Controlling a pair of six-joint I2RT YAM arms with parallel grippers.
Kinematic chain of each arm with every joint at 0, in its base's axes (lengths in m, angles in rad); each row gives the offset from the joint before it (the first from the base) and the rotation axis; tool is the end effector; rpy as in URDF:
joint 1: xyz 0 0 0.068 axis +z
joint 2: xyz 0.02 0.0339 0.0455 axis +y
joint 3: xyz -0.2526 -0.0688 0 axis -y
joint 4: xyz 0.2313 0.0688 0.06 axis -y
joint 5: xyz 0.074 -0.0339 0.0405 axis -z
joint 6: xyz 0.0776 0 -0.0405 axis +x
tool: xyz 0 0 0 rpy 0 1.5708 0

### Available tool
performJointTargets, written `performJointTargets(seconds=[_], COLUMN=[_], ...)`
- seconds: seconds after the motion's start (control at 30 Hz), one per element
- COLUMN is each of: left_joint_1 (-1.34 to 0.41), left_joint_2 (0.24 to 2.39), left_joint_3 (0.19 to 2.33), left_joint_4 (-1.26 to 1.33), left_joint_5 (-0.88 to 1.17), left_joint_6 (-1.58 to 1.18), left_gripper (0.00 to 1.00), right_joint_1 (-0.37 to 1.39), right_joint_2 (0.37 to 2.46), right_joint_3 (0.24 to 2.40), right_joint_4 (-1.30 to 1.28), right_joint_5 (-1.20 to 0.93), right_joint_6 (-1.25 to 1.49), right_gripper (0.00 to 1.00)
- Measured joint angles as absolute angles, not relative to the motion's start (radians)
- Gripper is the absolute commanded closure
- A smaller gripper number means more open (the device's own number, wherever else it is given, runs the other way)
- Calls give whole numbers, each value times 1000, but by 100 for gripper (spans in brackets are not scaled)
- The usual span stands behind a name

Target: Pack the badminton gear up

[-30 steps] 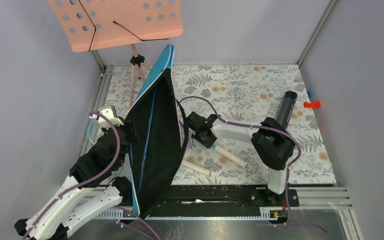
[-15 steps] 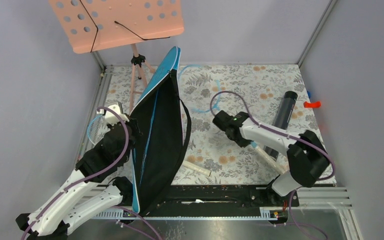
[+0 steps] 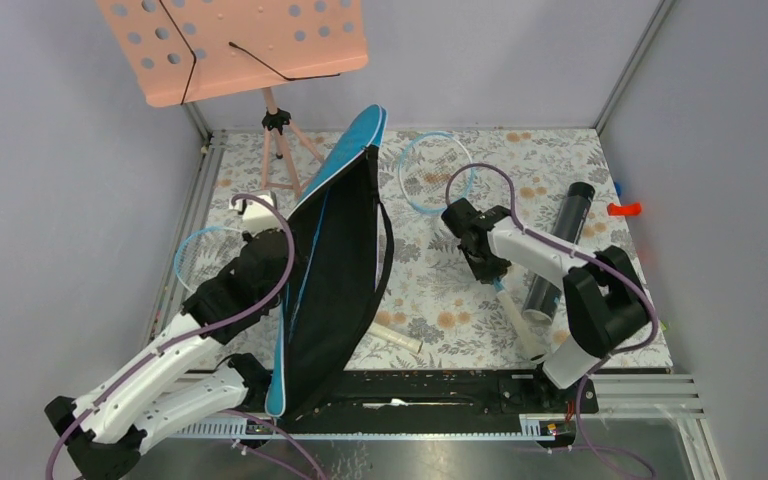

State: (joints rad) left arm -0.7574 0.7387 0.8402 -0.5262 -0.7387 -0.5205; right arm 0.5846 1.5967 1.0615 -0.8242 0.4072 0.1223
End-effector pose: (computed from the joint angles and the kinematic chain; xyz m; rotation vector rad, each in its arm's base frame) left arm 0.1645 -0.0836 0.3126 -0.2372 1.8676 -0.1353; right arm 0.2559 0.1325 0.1576 -0.5760 2.7125 -0.4352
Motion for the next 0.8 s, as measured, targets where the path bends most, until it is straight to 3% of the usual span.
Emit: performJointTargets(seconds=[0.13, 0.23, 0.4, 0.53, 0.8], left_joint_1=[-757, -757, -757, -757, -757], left_joint_2=[811, 862, 910, 920, 940], left_joint_3=[841, 843, 843, 850, 859], left_joint_4=[-498, -493, -481, -468, -449], left_joint_5=[-710, -688, -661, -651, -647], left_joint_6=[-521, -521, -521, -520, -513], left_gripper=[100, 100, 100, 100, 100], right_joint_1=[543, 538, 532, 511, 451], right_joint_2=[1678, 1714, 1738, 1738, 1807], right_joint_3=[1097, 1103, 1103, 1102, 1137], right_joint_4=[-793, -768, -738, -673, -551], right_joint_5=[306, 250, 222, 189, 179], right_joint_6=[199, 239, 273, 286, 303], right_gripper=[81, 61, 43, 39, 40])
